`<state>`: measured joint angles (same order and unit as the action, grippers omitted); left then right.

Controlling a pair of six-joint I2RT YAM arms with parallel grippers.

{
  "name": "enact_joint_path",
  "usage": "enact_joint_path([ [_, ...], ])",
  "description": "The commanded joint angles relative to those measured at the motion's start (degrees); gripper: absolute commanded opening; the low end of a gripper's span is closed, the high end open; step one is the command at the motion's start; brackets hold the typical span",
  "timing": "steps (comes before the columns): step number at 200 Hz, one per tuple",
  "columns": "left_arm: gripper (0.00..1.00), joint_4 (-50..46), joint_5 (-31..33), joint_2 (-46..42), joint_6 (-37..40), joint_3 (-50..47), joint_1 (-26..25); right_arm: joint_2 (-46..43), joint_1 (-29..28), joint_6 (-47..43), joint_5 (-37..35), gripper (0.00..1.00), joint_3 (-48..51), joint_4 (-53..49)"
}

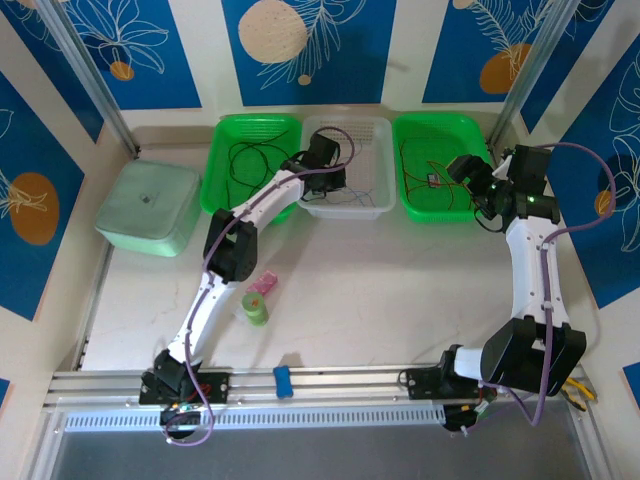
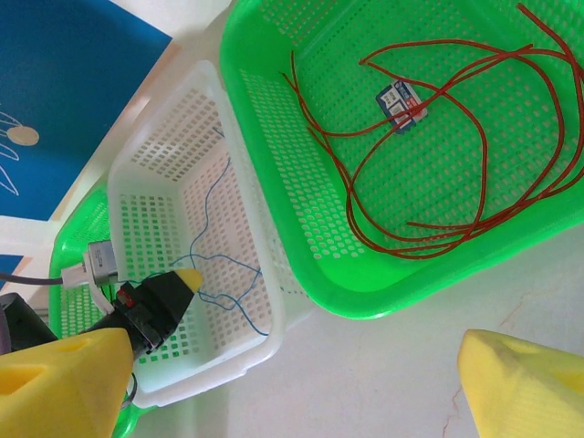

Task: Untangle the cables

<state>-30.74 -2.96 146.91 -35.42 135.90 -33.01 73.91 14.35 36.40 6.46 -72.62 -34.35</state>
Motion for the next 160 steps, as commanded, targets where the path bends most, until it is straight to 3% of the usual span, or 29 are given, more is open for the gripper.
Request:
enact_joint_path([
  [1, 0.0, -1.8, 2.2, 1.5, 0.8, 3.5, 0.4, -1.5, 0.3, -1.0, 1.1, 0.92, -0.2, -1.5],
  [18, 0.0, -2.9, 1.6, 2.7, 1.1, 5.9, 0.4, -1.7, 0.3, -1.1, 1.2, 0.92, -0.2, -1.5],
  [34, 0.29, -2.7, 1.0, 2.2, 1.2, 6.2, 0.4, -1.8, 0.3, -1.6, 0.8, 0.92, -0.2, -1.7],
  [56, 0.57, -3.0, 2.1, 1.0, 1.3, 6.1, 0.4, -2.2, 0.3, -1.9, 0.7, 0.92, -0.1, -1.9],
  [160, 0.76, 0.4, 6.1, -5.9, 2.8, 7.0, 0.7, -4.1, 0.7, -2.1, 0.9, 0.92, 0.2, -2.7],
])
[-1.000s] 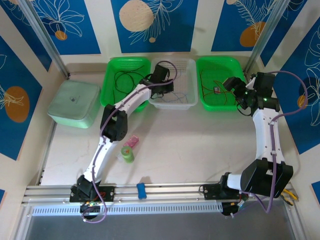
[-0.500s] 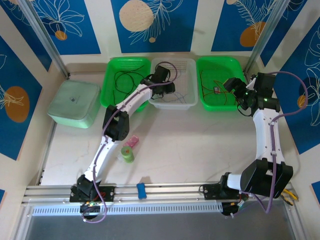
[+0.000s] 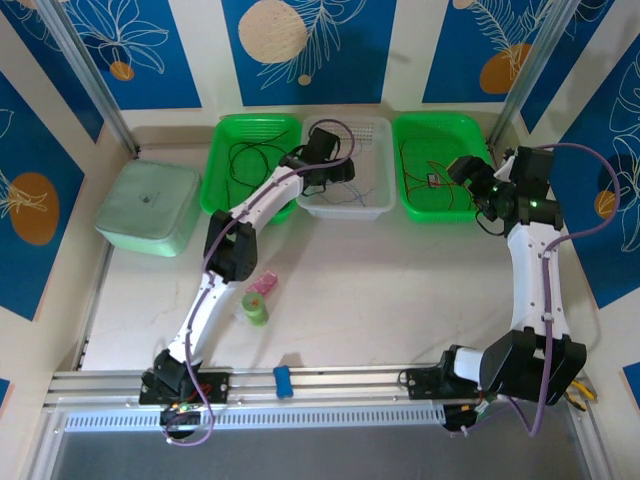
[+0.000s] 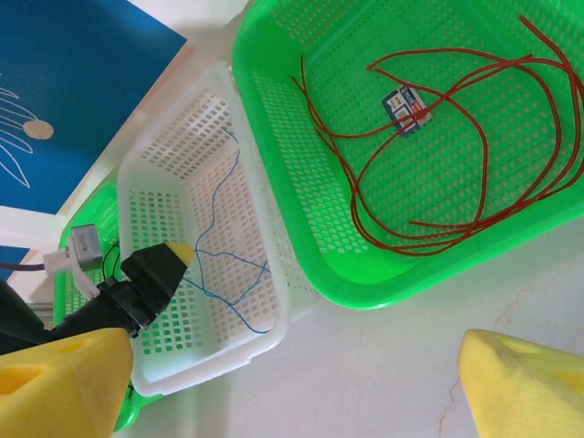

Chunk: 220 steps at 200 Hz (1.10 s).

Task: Untangle the cables

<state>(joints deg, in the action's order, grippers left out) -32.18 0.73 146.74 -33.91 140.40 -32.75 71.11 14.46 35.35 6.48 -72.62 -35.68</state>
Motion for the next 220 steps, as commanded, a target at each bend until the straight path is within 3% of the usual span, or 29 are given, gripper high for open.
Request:
enact_joint_path([
  [1, 0.76, 1.8, 2.4, -5.8, 1.3, 2.4, 0.4, -1.3, 0.6, -1.1, 0.9, 0.92, 0.2, -1.3],
  [102, 0.84, 5.8, 2.4, -19.5, 5.8, -3.7, 0.8, -4.2, 0.7, -1.3, 1.7, 0.92, 5.3, 3.2],
  [140, 0.85, 0.9, 1.6, -18.1, 2.8, -5.0, 1.1, -3.9, 0.8, -1.2, 1.3, 0.92, 5.1, 2.9],
  [176, 0.86, 4.8, 0.2, -17.3, -1.0, -11.8, 1.1, -4.2, 1.0, -1.7, 1.3, 0.92, 5.6, 2.8],
  [220, 0.85, 3.5, -1.9, -11.9, -3.7, -10.8, 1.3, -4.8, 2.0, -2.5, 1.4, 0.92, 5.9, 2.3],
])
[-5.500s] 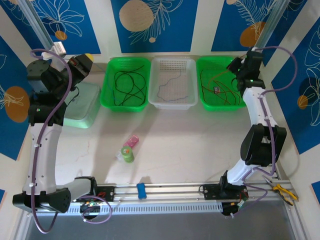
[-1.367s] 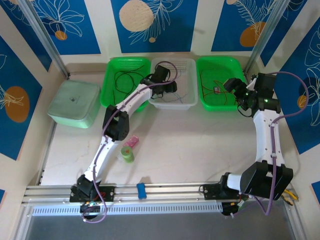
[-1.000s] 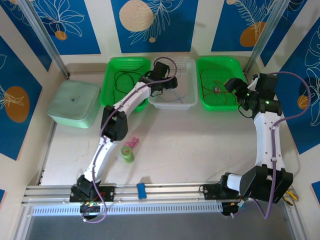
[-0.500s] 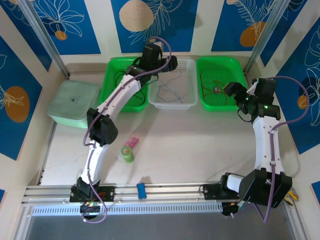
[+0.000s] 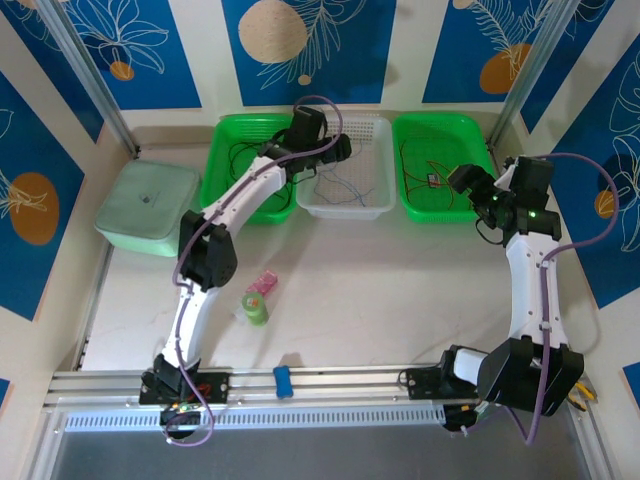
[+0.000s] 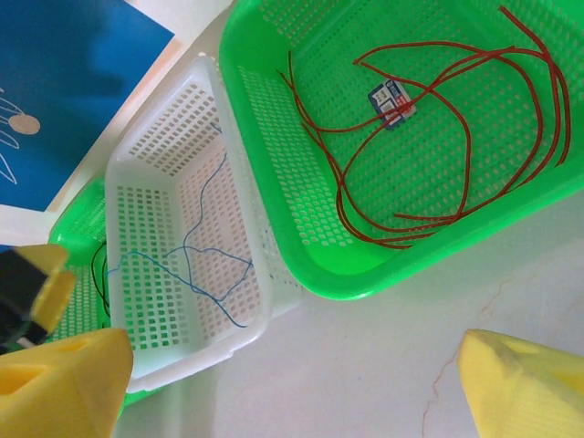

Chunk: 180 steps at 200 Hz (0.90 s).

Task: Untangle the cables

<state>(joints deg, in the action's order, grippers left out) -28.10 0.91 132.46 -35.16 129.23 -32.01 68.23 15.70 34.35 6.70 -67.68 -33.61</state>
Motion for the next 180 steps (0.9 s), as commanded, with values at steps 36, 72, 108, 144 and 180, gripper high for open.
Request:
enact_joint_path([
  [36, 0.86, -2.0, -0.4, 4.8, -3.3, 0.2, 0.6, -2.1, 2.8, -0.6, 2.7, 0.92, 2.2, 1.0],
  [72, 0.87, 0.5, -1.4, 8.6, -5.5, 1.7, 0.5, -2.1, 3.1, 0.1, 3.1, 0.92, 2.4, 1.5],
  [108, 0.86, 11.6, -10.3, 15.3, -10.2, 6.6, 0.5, -2.1, 3.7, -0.2, 3.1, 0.92, 2.3, 1.6],
  [144, 0.81, 20.0, -16.4, 19.7, -11.5, 13.9, -1.0, -2.0, 4.7, -0.6, 3.7, 0.92, 2.0, 1.3],
  [180, 0.8, 22.7, -20.2, 18.3, -11.6, 14.0, -1.6, -2.1, 4.8, -0.1, 4.3, 0.92, 2.2, 1.8],
])
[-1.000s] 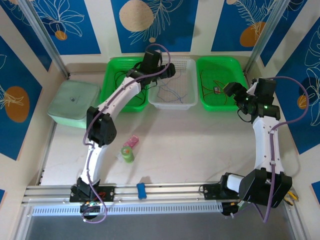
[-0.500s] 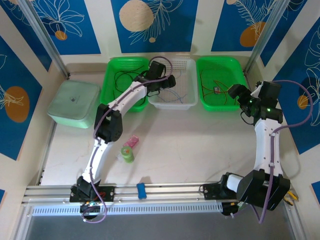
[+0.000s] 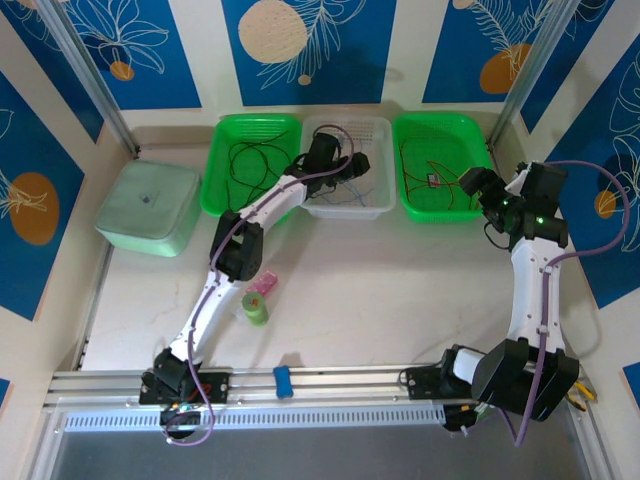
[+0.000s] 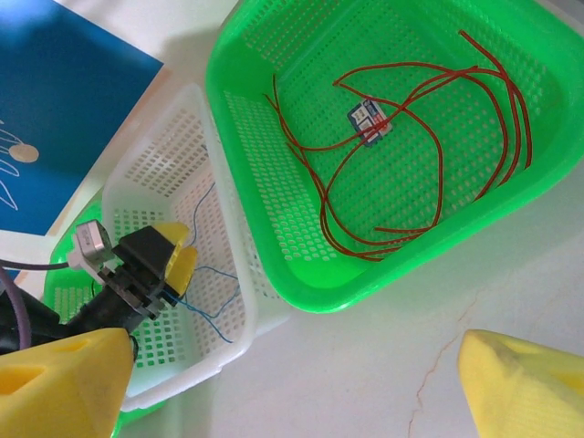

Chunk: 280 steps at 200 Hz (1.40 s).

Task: Untangle the cables

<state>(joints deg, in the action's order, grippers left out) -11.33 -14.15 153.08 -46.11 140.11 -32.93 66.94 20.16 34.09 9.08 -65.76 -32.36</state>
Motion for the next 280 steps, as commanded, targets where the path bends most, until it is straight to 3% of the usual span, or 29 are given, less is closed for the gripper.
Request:
enact_joint_path([
  [1, 0.8, 6.0, -5.2, -2.3, -0.6, 3.1, -0.6, -0.9, 0.3, 0.2, 1.9, 0.92, 0.3, 0.5],
  [41, 0.79, 10.8, -10.6, -4.2, -0.4, 2.9, -1.2, -1.3, 0.3, 0.4, 2.0, 0.92, 0.2, 0.5],
  [61, 0.79, 9.1, -9.0, -5.1, -1.9, 2.8, -1.1, -1.6, 0.3, 0.3, 1.9, 0.92, 0.2, 0.3],
  [100, 0.79, 13.2, -11.9, -4.7, -1.6, 2.9, -1.3, -2.1, 0.6, 0.2, 1.7, 0.92, 0.2, 0.2],
  [112, 0.79, 11.3, -10.2, -4.6, -2.6, 3.1, -1.3, -2.0, 0.6, 0.3, 1.8, 0.92, 0.3, 0.2],
  [137, 0.83, -1.2, -0.4, -5.9, -3.9, 1.1, -0.2, -2.0, 0.7, 0.2, 2.0, 0.92, 0.1, -0.1],
  [175, 0.86, -3.7, 4.2, -11.1, -1.1, -8.1, 1.1, -2.4, 1.0, -0.6, 1.5, 0.92, 0.1, -0.5],
  [280, 0.91, -14.9, 5.9, -16.6, 4.3, -10.7, 1.6, -2.6, 1.3, -0.2, 2.1, 0.92, 0.2, -0.1],
])
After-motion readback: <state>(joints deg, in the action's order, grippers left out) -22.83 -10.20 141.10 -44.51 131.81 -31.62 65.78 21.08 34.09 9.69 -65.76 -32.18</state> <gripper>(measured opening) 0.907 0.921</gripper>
